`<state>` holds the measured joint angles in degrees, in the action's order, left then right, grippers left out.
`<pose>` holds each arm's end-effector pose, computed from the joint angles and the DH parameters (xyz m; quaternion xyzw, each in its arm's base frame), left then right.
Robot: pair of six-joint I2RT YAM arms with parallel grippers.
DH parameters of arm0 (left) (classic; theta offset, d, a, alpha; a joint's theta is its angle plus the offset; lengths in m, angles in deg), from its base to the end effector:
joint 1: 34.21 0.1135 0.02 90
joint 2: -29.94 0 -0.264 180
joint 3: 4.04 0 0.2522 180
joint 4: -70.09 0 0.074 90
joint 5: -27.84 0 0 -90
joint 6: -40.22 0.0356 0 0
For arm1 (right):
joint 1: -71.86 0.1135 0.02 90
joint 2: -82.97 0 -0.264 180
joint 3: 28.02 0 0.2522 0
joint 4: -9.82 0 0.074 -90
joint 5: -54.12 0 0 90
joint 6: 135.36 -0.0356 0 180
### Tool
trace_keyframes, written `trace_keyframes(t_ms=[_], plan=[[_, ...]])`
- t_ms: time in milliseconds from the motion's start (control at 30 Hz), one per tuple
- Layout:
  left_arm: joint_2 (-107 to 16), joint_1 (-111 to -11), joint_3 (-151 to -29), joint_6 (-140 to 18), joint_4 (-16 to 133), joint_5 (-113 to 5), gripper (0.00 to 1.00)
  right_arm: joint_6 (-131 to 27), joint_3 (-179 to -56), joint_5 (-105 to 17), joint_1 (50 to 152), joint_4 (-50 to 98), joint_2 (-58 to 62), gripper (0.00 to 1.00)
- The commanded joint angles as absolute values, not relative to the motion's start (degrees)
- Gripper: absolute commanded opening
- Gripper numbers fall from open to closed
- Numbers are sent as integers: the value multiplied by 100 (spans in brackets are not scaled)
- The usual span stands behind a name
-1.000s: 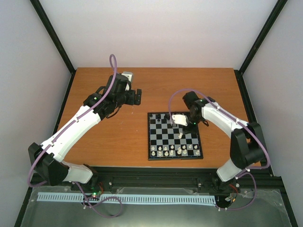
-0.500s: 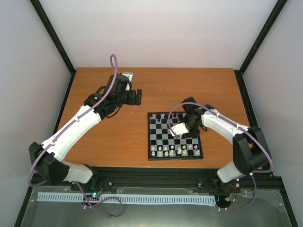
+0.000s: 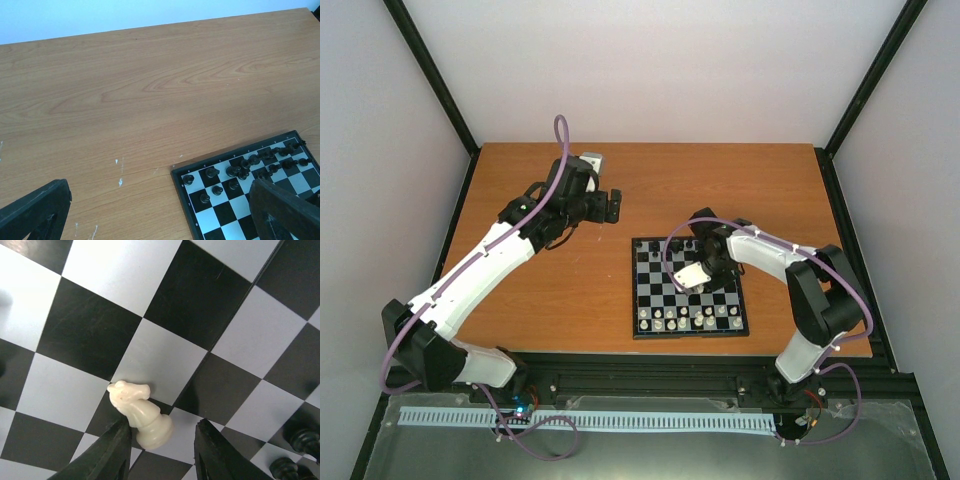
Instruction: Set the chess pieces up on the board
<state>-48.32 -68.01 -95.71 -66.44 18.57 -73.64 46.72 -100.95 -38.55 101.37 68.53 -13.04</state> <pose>0.2510 -0.1595 0.3633 0.0901 0.8912 -0.1042 0.4321 0.2562 0.1469 0.1687 -0.8712 0.4851 -0.0173 0.0732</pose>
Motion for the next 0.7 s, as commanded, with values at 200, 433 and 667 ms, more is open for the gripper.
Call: trace_keyframes(t_ms=[200, 433, 667], plan=[[-4861, -6777, -9635, -6557, 1904, -7238, 100, 4463, -10290, -3676, 10304, 7367, -1591, 26], [-4878, -6778, -9638, -6577, 1907, -7192, 100, 4032, -10246, -3531, 10306, 7406, -1643, 23], [-4856, -6778, -9638, -6584, 1910, -7170, 100, 3093, -10324, -3732, 10299, 7501, -1803, 20]])
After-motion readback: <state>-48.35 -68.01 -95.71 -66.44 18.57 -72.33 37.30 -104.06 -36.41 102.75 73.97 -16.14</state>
